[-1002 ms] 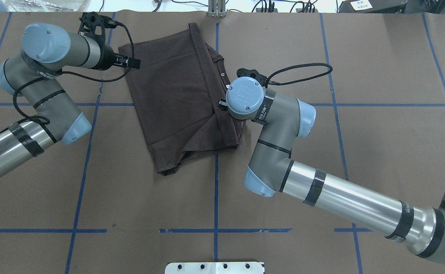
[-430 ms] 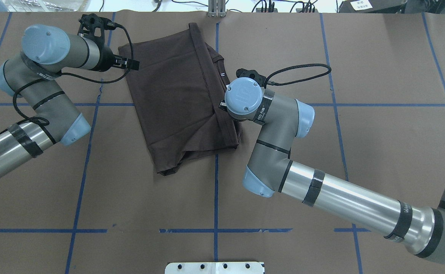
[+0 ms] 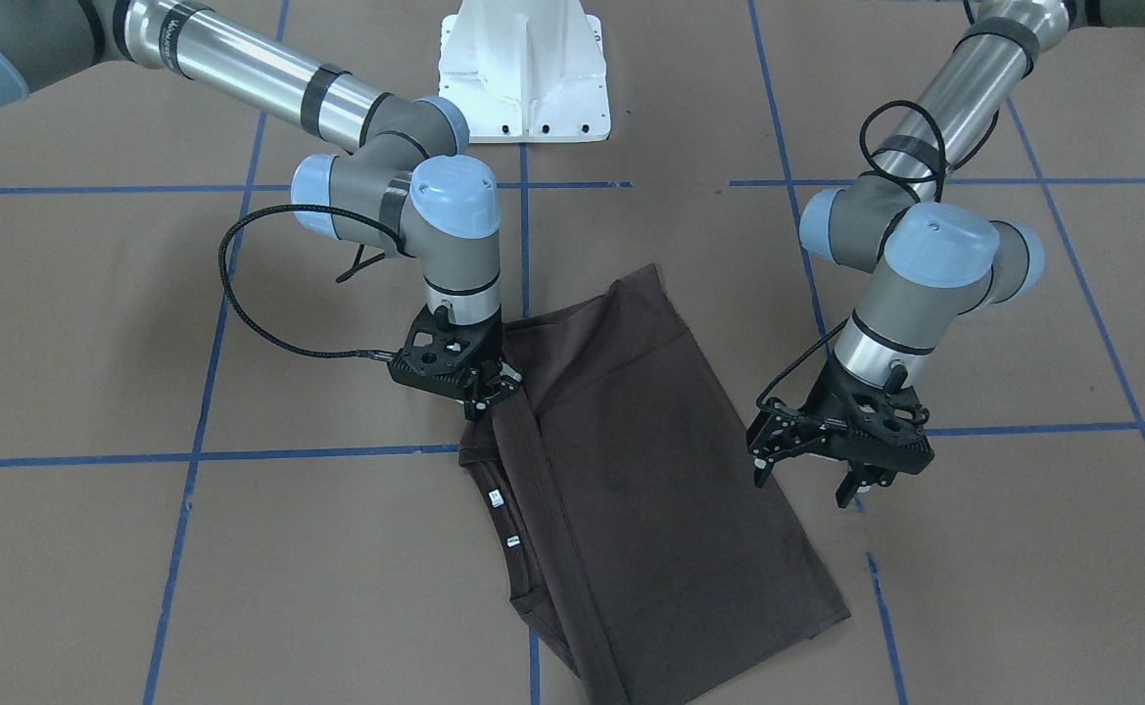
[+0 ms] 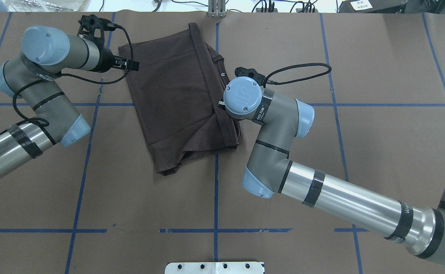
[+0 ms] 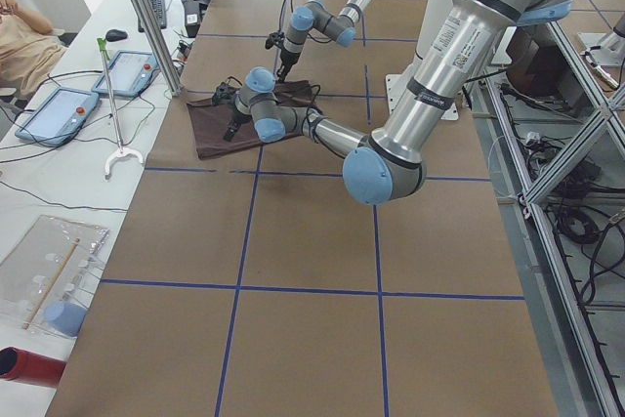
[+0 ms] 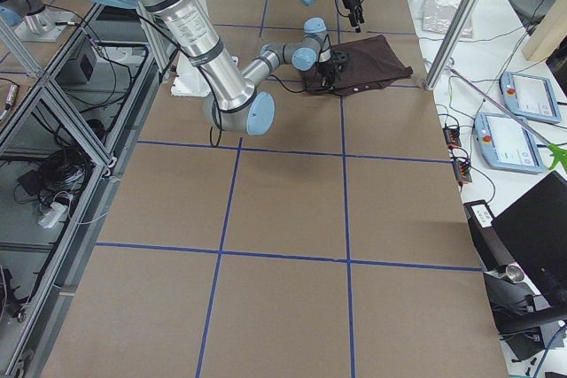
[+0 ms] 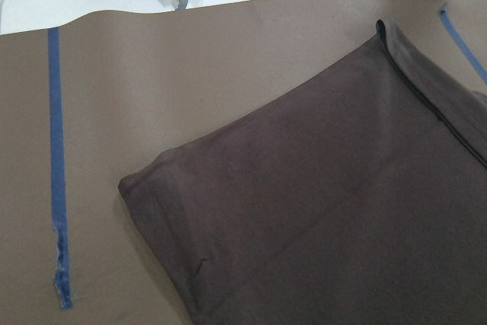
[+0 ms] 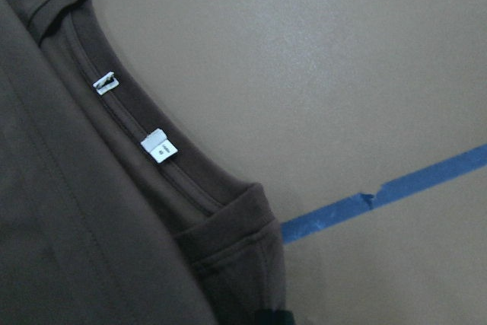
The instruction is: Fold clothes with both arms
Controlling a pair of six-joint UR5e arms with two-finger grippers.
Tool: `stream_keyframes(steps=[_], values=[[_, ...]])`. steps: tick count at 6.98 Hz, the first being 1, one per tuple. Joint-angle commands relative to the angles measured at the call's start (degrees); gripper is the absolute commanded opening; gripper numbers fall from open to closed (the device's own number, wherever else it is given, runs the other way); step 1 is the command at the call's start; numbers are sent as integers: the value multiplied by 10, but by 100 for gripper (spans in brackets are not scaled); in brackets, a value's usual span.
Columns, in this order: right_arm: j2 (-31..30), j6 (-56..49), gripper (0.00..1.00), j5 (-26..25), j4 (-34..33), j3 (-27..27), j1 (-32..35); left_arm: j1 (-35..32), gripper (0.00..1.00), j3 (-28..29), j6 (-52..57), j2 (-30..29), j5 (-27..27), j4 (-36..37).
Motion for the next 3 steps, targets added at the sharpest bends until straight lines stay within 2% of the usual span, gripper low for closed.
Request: stream_keyframes(steps=[1,3], values=[[-48,6,0,-3,-23,85,-18,1,100,-3,-1,-1,0,0],[-160,7,0,-53,-62,254,-89,1,100,-4,-1,-1,0,0]])
